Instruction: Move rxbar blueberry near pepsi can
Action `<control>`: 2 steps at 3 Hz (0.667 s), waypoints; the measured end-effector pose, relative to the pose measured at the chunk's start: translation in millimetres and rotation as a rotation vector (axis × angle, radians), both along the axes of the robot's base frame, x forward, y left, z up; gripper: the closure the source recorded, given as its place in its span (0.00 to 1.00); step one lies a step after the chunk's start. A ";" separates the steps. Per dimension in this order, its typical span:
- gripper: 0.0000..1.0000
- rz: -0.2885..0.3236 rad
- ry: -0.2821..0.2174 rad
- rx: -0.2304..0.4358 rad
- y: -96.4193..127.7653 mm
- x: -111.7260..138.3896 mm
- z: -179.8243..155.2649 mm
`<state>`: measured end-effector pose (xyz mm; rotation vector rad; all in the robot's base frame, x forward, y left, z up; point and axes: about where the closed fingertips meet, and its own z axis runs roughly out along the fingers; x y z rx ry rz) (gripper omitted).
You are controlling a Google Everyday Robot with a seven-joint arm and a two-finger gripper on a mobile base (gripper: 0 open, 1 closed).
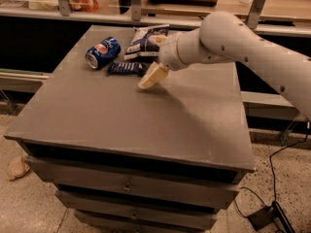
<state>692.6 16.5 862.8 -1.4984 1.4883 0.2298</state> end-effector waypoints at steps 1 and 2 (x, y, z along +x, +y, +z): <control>0.00 -0.060 -0.036 0.021 -23.0 -12.2 18.2; 0.00 -0.182 -0.088 0.045 -79.3 -34.9 47.8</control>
Offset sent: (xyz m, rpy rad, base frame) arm -0.0707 -0.1787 0.0891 0.0799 -0.1547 -0.3758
